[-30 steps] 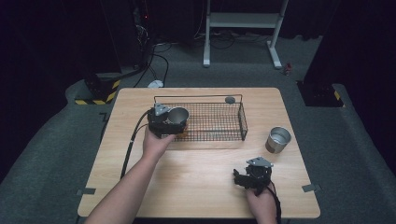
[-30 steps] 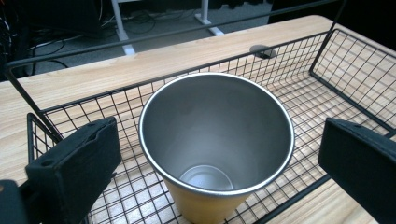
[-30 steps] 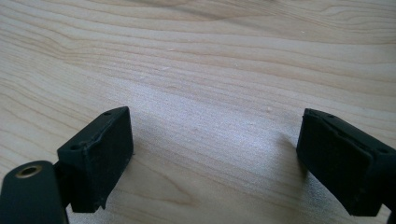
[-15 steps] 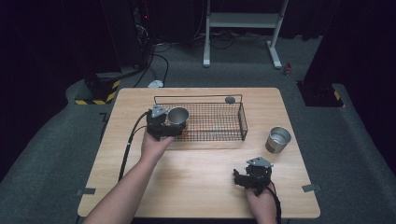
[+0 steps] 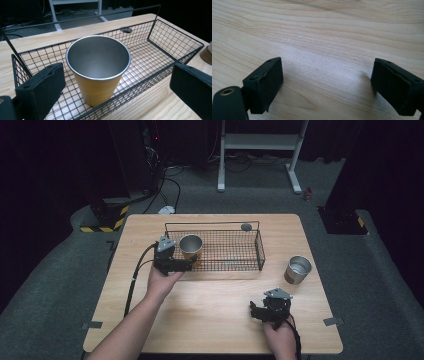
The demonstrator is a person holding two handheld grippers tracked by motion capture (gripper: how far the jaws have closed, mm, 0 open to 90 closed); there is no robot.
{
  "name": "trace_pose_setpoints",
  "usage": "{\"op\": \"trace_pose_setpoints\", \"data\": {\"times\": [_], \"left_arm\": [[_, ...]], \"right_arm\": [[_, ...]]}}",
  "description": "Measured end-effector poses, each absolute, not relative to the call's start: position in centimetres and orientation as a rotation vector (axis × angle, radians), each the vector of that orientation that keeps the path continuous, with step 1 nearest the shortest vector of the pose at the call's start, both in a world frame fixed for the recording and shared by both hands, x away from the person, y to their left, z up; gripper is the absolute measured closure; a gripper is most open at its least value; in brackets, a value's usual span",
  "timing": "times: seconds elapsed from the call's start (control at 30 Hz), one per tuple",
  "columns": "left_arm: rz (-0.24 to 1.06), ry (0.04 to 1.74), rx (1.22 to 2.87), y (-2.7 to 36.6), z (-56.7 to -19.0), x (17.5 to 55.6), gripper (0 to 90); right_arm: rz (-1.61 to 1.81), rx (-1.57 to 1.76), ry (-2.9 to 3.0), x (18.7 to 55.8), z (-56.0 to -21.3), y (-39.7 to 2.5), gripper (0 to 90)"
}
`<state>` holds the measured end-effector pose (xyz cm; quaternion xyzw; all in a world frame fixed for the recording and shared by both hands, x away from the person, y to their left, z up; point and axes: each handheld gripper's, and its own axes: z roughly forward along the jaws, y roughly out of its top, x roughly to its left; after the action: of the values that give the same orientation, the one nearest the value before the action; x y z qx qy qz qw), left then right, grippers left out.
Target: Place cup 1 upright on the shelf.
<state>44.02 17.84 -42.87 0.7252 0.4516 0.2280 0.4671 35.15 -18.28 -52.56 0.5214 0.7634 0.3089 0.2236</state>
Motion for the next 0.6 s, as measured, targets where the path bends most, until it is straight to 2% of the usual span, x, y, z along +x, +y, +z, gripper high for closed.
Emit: {"op": "trace_pose_setpoints", "data": {"times": [0.6], "left_arm": [[0.531, 1.078, 1.774, 18.6, -43.8, 41.5, 2.6]], "right_arm": [[0.853, 1.439, 2.107, 35.1, -52.6, -18.3, 10.8]]}}
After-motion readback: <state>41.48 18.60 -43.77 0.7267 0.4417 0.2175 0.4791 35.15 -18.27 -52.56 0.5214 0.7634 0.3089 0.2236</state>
